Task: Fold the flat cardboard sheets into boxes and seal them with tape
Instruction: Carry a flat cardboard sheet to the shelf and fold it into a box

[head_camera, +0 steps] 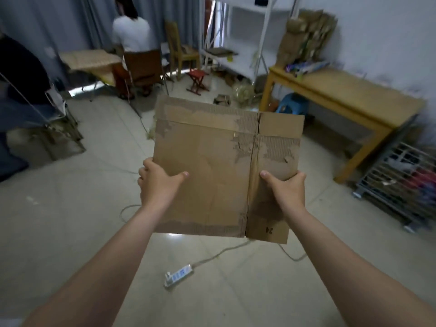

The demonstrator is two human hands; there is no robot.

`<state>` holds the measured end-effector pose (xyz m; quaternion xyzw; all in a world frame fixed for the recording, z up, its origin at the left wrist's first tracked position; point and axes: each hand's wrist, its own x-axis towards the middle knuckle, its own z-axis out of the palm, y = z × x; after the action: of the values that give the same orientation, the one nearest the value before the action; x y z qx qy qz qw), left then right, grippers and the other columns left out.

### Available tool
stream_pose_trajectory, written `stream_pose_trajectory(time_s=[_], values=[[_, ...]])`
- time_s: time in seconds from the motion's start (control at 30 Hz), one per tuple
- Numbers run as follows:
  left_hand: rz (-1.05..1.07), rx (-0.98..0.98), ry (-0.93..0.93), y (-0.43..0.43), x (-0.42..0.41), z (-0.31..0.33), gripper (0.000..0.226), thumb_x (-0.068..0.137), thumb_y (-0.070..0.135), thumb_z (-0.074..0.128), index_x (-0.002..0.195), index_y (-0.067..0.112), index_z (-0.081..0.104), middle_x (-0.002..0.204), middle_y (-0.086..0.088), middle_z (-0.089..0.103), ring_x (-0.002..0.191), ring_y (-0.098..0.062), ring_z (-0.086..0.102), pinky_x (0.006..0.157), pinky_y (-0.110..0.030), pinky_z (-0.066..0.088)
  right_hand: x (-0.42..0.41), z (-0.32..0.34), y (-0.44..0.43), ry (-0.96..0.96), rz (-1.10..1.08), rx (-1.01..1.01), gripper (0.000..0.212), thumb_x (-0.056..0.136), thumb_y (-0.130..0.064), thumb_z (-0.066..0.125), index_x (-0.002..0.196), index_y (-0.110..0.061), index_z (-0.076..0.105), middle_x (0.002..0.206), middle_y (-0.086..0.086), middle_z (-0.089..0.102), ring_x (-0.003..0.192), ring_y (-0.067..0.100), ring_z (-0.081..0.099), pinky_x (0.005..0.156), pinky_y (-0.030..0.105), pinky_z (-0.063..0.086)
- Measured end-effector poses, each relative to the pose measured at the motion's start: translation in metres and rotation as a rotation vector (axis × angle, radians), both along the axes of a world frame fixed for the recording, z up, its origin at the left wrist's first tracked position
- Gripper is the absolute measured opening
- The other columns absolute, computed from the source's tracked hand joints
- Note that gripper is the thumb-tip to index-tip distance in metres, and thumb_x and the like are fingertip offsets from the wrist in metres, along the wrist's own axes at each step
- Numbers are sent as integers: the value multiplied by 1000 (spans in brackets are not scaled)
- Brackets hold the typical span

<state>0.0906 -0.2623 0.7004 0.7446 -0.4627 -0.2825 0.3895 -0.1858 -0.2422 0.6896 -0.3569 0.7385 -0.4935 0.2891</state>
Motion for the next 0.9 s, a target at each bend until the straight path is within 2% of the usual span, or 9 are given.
stream_pose_trajectory(time_s=[0.13, 0.27, 0.47, 0.67, 0.77, 0.9], values=[[-42, -57, -1, -4, 10, 65, 94, 76, 46, 84, 145, 11, 30, 145, -15, 39, 132, -40, 41, 104, -51, 42, 4, 73, -4, 7, -10, -53, 76, 73, -41, 89, 124, -20, 36, 119, -4, 49, 118, 22, 55, 97, 43, 52], [-86, -135, 31, -34, -1, 95, 96, 76, 54, 81, 147, 19, 28, 144, -9, 40, 128, -36, 47, 103, -56, 47, -14, 116, -31, 28, -22, -118, 77, 72, -41, 89, 127, -17, 40, 120, -4, 51, 112, 16, 52, 92, 39, 49], [-33, -187, 18, -128, -51, 93, 88, 79, 47, 81, 146, 19, 31, 145, -8, 42, 125, -34, 51, 100, -55, 49, -62, 118, -138, 39, 16, -166, 72, 74, -40, 89, 118, -25, 34, 120, -5, 49, 112, 15, 51, 93, 37, 50], [15, -171, 19, -254, -107, 98, 77, 82, 39, 80, 143, 19, 38, 141, -4, 49, 118, -26, 57, 95, -48, 52, -114, 112, -280, -19, 57, -164, 75, 75, -34, 89, 128, -15, 40, 125, -1, 52, 112, 16, 52, 88, 30, 45], [11, -143, 20, -315, -124, 104, 75, 83, 41, 80, 141, 20, 39, 139, -3, 52, 114, -25, 59, 94, -48, 53, -133, 113, -343, -21, 59, -112, 75, 74, -36, 89, 127, -13, 40, 131, 6, 54, 119, 23, 55, 88, 32, 48], [10, -160, 22, -382, -136, 112, 67, 85, 44, 76, 139, 22, 42, 133, 1, 55, 112, -23, 59, 93, -49, 55, -145, 115, -415, 1, 43, -94, 77, 75, -38, 88, 129, -13, 39, 134, 7, 54, 123, 26, 55, 95, 39, 50]])
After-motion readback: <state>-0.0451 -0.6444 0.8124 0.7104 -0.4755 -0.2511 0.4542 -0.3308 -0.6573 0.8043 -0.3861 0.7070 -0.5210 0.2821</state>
